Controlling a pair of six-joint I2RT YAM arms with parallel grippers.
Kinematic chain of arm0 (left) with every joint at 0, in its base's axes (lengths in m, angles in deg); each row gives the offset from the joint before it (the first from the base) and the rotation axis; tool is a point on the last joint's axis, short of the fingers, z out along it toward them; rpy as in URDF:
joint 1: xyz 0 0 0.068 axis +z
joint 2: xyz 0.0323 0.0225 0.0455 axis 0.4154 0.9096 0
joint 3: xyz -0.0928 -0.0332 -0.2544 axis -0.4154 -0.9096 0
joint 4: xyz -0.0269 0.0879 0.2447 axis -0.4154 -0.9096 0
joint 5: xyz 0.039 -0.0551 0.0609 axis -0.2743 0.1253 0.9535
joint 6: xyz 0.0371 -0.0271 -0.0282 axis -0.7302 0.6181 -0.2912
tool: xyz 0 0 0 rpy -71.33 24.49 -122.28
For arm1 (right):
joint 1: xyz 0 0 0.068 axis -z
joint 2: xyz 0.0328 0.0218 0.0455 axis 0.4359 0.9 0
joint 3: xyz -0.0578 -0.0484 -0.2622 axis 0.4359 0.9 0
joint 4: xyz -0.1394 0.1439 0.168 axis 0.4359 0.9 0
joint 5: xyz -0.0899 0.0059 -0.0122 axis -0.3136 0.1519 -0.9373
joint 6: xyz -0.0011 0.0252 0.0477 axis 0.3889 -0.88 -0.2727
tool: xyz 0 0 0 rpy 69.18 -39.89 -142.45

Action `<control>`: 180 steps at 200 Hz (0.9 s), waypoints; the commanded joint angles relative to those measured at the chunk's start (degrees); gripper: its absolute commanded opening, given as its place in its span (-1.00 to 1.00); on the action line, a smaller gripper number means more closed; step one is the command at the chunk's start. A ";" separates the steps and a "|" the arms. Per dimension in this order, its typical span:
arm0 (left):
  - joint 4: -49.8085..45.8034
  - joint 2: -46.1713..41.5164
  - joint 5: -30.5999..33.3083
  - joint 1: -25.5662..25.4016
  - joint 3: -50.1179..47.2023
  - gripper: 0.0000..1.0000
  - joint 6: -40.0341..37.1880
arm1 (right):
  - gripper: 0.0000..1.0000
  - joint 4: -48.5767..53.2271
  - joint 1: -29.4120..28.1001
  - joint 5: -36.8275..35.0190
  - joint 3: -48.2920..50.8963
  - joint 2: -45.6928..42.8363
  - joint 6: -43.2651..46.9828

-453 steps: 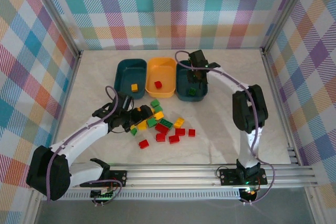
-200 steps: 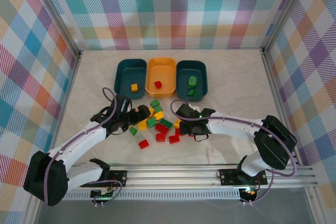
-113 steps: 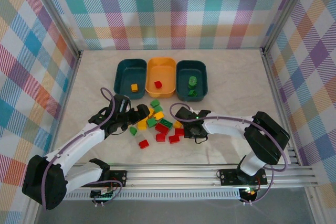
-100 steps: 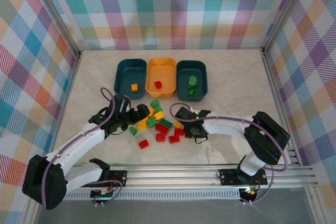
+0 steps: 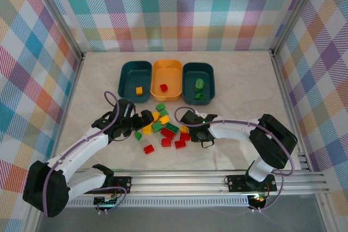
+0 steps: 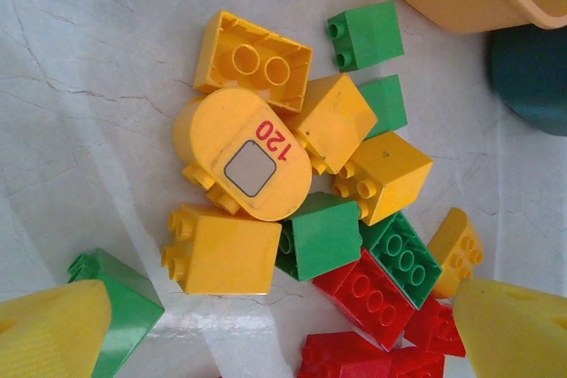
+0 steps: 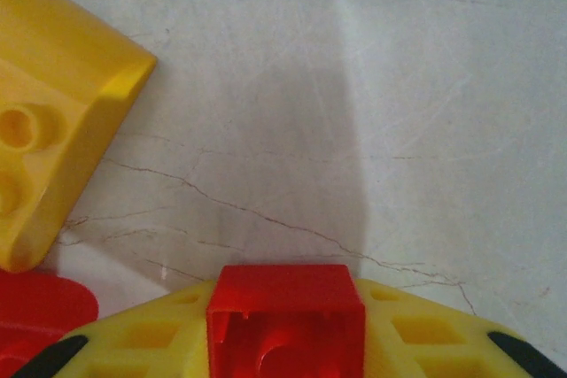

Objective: Sort the legos into containers by color

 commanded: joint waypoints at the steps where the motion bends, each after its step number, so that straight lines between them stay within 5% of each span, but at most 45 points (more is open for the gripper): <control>1: -2.50 -1.10 1.61 0.05 1.48 1.00 -1.25 | -0.33 -1.37 0.32 -0.99 0.76 0.74 2.00; 69: -5.06 0.52 3.24 2.66 5.40 1.00 -2.34 | -0.39 -1.54 2.03 -7.57 -13.12 -0.65 14.76; 107: -6.65 4.43 1.66 6.87 5.92 1.00 -0.92 | -0.40 -7.01 7.49 -2.64 -29.72 10.89 23.55; 180: -8.01 5.58 -2.77 7.10 0.58 0.87 -2.12 | -0.32 1.27 14.00 3.95 -62.61 36.72 31.22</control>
